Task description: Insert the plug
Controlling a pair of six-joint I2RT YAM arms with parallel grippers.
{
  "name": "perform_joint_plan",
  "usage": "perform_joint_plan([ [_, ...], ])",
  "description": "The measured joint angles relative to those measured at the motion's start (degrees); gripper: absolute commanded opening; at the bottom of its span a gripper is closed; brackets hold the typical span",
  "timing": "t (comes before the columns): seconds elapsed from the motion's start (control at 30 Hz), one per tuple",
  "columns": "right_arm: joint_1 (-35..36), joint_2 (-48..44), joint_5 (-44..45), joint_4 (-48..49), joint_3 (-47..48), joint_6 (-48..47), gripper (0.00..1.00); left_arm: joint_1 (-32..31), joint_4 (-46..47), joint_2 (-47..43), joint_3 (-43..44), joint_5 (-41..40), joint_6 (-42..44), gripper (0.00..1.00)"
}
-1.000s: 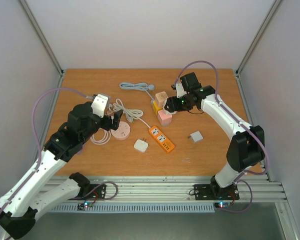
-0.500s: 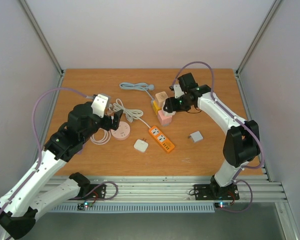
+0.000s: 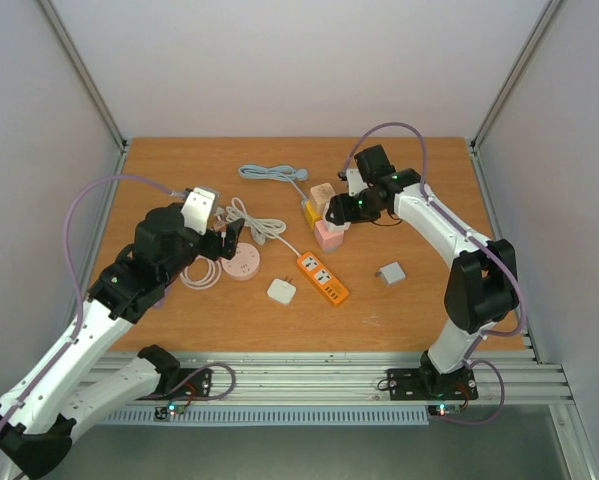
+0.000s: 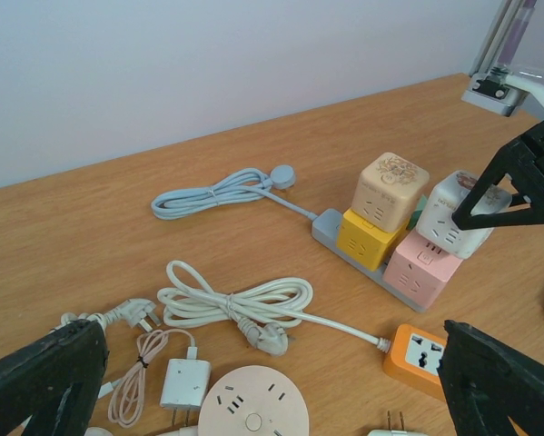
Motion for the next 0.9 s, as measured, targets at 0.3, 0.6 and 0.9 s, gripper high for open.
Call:
perform_joint_plan([
  [0.3,0.0,0.2,-0.1,0.2,0.4,3.2,0.37,0.1,0.0,0.7,0.0,0.0,0.0,0.99],
  [0.6,0.0,-0.5,-0.1,1.9,0.4,4.6,0.37,0.1,0.0,0.7,0.0,0.0,0.0,0.99],
  [0.9,0.0,-0.4,0.4,2.8,0.4,4.4,0.37,0.1,0.0,0.7,0.0,0.0,0.0,0.99],
])
